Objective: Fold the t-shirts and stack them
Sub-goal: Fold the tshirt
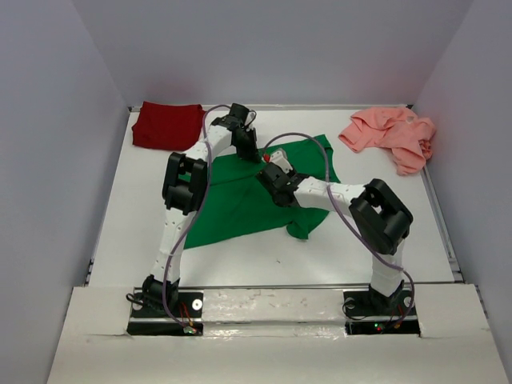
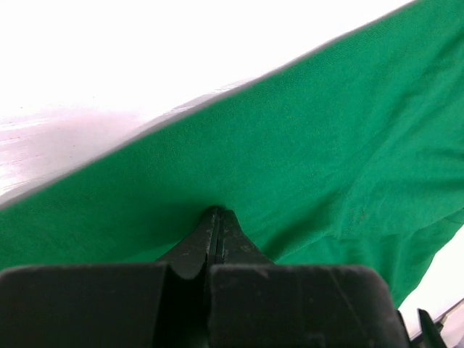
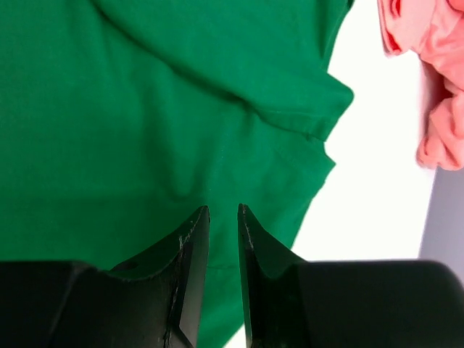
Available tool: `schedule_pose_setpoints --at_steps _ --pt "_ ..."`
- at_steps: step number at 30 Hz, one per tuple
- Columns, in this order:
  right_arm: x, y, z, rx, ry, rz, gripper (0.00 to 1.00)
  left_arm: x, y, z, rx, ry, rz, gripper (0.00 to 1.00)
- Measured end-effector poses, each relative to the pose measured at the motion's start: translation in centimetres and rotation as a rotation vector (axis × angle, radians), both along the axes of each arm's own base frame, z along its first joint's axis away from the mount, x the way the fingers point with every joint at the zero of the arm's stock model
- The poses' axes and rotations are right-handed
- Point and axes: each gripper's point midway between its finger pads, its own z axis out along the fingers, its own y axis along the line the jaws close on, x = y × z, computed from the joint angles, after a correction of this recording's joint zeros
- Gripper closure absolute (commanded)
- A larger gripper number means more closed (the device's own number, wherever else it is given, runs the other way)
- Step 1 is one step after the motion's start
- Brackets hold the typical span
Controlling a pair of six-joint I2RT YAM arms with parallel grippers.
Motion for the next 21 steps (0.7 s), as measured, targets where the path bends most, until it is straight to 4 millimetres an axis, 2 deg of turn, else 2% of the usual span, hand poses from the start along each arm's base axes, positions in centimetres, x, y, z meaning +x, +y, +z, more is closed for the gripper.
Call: schedule_pose_setpoints --at_steps 4,7,14,16,21 --pt "0.2 0.8 -1.0 0.042 -0.037 0.036 0.72 0.2 0.1 0.0 -0.014 0.008 0.000 1.00" --pt "0.4 1.6 -0.9 0.076 -0.077 0.085 0.72 0.3 0.3 0.0 -0.025 0.014 0.001 1.00" --pt "3.4 5.1 0.8 0.162 -0.182 0.150 0.71 0.5 0.5 0.0 -0.034 0.017 0.004 1.00" --pt "3.9 6.0 0.7 0.182 -0.189 0.162 0.71 0.5 0.5 0.0 -0.035 0.017 0.003 1.00" --pt "4.7 6.7 0.0 0.207 -0.182 0.171 0.71 0.5 0.6 0.0 -0.035 0.018 0.004 1.00"
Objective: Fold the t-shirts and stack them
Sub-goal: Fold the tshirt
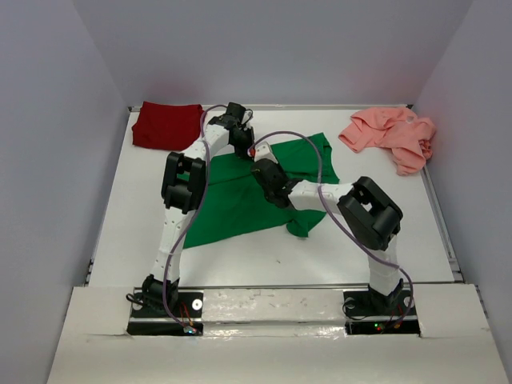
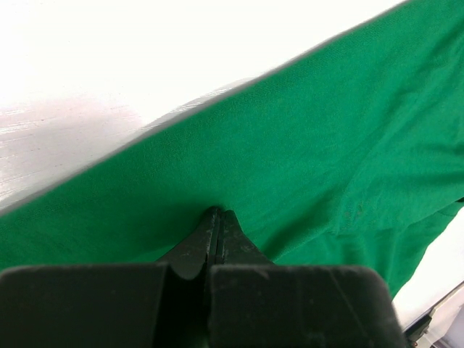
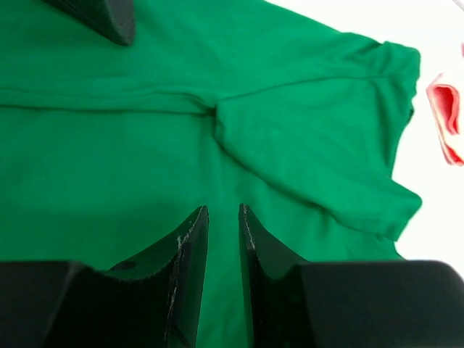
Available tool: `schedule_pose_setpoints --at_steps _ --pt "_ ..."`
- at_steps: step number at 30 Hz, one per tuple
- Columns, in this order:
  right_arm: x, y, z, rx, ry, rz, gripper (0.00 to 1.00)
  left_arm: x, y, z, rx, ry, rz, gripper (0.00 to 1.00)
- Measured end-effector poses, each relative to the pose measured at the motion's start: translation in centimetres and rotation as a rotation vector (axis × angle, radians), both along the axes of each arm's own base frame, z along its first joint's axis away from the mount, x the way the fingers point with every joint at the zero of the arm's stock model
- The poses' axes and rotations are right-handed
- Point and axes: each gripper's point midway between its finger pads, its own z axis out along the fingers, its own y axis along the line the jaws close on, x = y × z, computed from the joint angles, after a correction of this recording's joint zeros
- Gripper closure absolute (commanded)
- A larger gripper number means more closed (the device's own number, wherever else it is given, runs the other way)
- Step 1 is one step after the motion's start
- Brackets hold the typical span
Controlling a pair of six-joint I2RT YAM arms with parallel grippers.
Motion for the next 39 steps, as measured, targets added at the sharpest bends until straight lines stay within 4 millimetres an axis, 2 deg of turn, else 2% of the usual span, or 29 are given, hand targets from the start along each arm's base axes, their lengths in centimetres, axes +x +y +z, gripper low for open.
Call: schedule_pose_setpoints --at_steps 4,14,19,20,21,22,23,33,39 --pt "0.9 0.1 -1.3 0.008 0.021 -0.002 0.71 0.0 0.0 0.0 0.001 0.002 0.000 1.00" --pt "4.9 -2.7 -3.2 0.037 0.040 -0.071 0.70 0.0 0.1 0.0 0.005 0.003 0.002 1.00" --pt "6.4 -2.4 -3.6 0.058 0.037 -0.073 0.71 0.1 0.2 0.0 0.013 0.007 0.007 1.00" --pt "6.6 -2.3 -3.7 0.061 0.037 -0.071 0.74 0.1 0.2 0.0 0.014 0.007 0.007 1.00" --pt "6.6 -2.3 -3.8 0.063 0.038 -0.070 0.95 0.1 0.3 0.0 0.016 0.008 0.009 1.00" --pt "6.8 -2.4 -3.9 0.061 0.041 -0.068 1.00 0.1 0.3 0.0 0.016 0.009 0.010 1.00" --pt "6.8 -2.4 -4.0 0.070 0.041 -0.073 1.00 0.2 0.4 0.0 0.017 0.009 0.010 1.00" --pt "8.2 -2.9 -2.9 0.094 0.036 -0.078 1.00 0.2 0.5 0.0 0.020 0.009 0.013 1.00" --pt "9.8 -2.5 -0.4 0.130 0.034 -0.063 1.00 0.2 0.5 0.0 0.021 0.009 0.013 1.00"
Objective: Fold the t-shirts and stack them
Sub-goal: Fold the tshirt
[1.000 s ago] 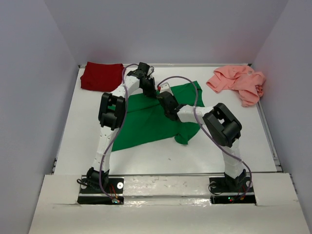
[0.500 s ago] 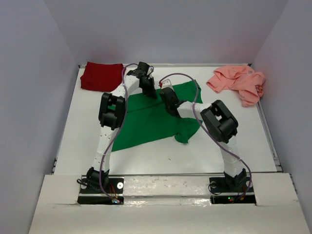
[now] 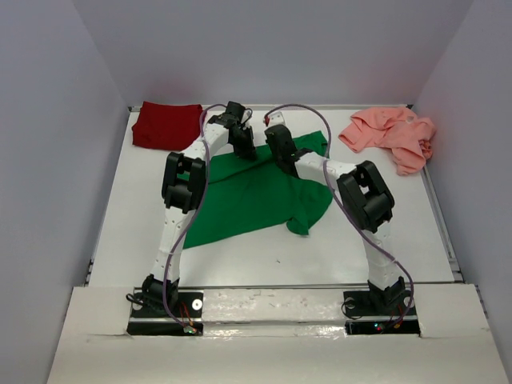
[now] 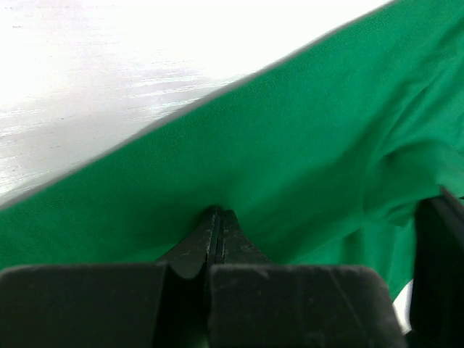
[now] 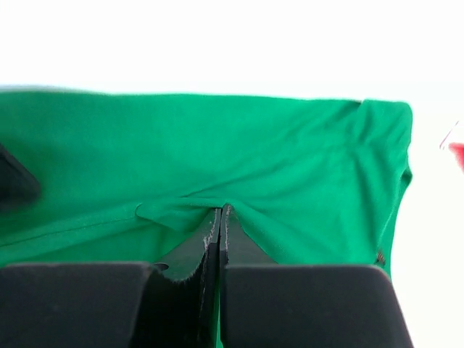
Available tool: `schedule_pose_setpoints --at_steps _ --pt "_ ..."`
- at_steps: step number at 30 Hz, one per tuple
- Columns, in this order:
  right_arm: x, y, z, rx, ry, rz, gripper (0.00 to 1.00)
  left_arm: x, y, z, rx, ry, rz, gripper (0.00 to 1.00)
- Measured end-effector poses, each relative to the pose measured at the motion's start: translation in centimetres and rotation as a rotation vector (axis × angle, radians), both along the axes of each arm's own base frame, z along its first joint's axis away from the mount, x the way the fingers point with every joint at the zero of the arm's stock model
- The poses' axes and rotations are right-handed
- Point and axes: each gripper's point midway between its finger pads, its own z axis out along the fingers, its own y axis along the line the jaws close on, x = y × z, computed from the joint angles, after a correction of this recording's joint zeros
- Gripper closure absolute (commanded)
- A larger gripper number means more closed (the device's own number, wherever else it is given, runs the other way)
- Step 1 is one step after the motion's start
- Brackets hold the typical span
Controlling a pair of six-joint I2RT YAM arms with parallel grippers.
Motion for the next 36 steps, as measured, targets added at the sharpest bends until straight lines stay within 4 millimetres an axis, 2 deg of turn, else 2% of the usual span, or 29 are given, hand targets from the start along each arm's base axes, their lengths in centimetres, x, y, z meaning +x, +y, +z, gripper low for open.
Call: schedule_pose_setpoints --at_steps 6,8,9,11,12,13,16,18,21,22,24,26,29,31,34,36 --pt "2.7 1.9 4.3 0.086 -0.061 0.043 1.00 0.0 0.0 0.0 0.001 0.000 0.000 1.00" --pt "3.7 2.7 4.7 0.105 -0.072 0.056 0.99 0.0 0.0 0.0 0.001 0.000 0.001 1.00" --pt "4.2 3.2 4.6 0.112 -0.074 0.065 0.76 0.0 0.0 0.0 0.002 0.000 0.001 1.00" --pt "5.0 3.7 4.0 0.114 -0.073 0.064 0.41 0.0 0.1 0.0 0.004 0.000 0.001 1.00" --pt "5.4 3.8 3.5 0.107 -0.070 0.064 0.32 0.0 0.1 0.0 0.004 0.000 0.001 1.00" --pt "5.7 3.9 2.7 0.098 -0.062 0.064 0.28 0.0 0.1 0.0 0.006 0.000 0.002 1.00" --pt "5.4 3.5 0.2 0.075 -0.008 0.054 0.26 0.0 0.2 0.0 0.009 0.001 0.002 1.00" --pt "5.0 3.0 -0.7 0.072 0.021 0.051 0.27 0.0 0.2 0.0 0.009 0.001 0.002 1.00" --pt "4.5 2.3 -0.8 0.100 0.051 0.044 0.27 0.0 0.2 0.0 0.011 0.001 0.003 1.00" --pt "3.8 2.0 -0.4 0.118 0.077 0.035 0.28 0.0 0.2 0.0 0.011 0.001 0.003 1.00" --pt "3.6 1.5 0.1 0.141 0.087 0.019 0.28 0.0 0.2 0.1 0.013 0.001 0.003 1.00" --pt "2.5 0.5 1.6 0.234 0.126 -0.003 0.29 0.0 0.3 0.0 0.015 0.002 0.005 1.00" --pt "0.5 -2.9 5.1 0.381 0.167 -0.060 0.31 0.0 0.3 0.0 0.018 0.003 0.006 1.00" --pt "-0.4 -6.3 8.9 0.515 0.148 -0.112 0.31 0.0 0.4 0.0 0.018 0.003 0.006 1.00" --pt "-1.2 -10.1 13.2 0.656 0.108 -0.176 0.31 0.0 0.4 0.0 0.020 0.003 0.006 1.00" --pt "-1.8 -10.9 14.1 0.717 0.111 -0.187 0.33 0.0 0.4 0.0 0.021 0.003 0.006 1.00"
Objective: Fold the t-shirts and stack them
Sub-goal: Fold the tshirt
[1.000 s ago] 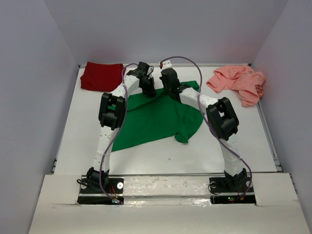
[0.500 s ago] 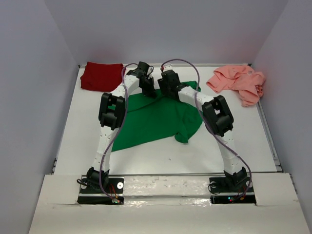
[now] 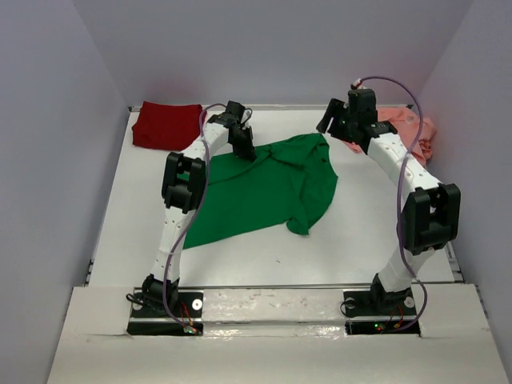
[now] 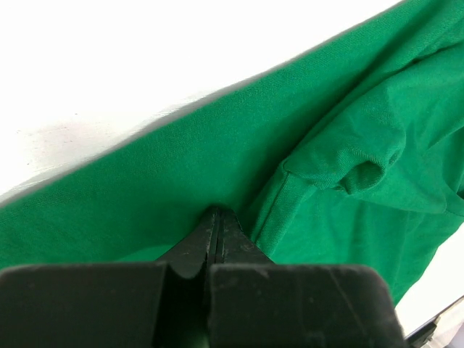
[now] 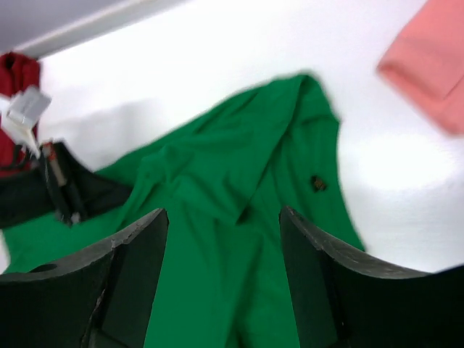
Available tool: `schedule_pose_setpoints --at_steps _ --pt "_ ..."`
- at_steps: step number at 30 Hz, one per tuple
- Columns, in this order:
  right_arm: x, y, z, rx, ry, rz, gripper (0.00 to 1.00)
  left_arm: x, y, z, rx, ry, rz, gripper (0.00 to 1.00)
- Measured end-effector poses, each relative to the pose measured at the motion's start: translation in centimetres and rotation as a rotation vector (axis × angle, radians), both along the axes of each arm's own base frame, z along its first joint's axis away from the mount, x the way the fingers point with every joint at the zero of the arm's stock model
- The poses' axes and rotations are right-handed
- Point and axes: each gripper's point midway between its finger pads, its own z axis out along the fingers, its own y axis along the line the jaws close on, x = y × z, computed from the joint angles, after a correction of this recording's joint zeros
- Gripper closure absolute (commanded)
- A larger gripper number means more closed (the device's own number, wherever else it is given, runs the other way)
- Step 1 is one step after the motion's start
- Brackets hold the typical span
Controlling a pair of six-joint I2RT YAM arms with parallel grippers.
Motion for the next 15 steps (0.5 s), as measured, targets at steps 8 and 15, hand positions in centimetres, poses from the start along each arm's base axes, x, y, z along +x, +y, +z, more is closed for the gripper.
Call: schedule_pose_setpoints --at_steps 8,15 --pt "-7.3 3.1 -10.9 0.298 0.367 0.085 0.41 0.0 0.0 0.0 0.001 -0.001 -0.002 1.00" --pt "-8.7 2.5 -12.8 0.570 0.473 0.039 0.44 0.0 0.1 0.0 0.005 0.000 0.000 1.00"
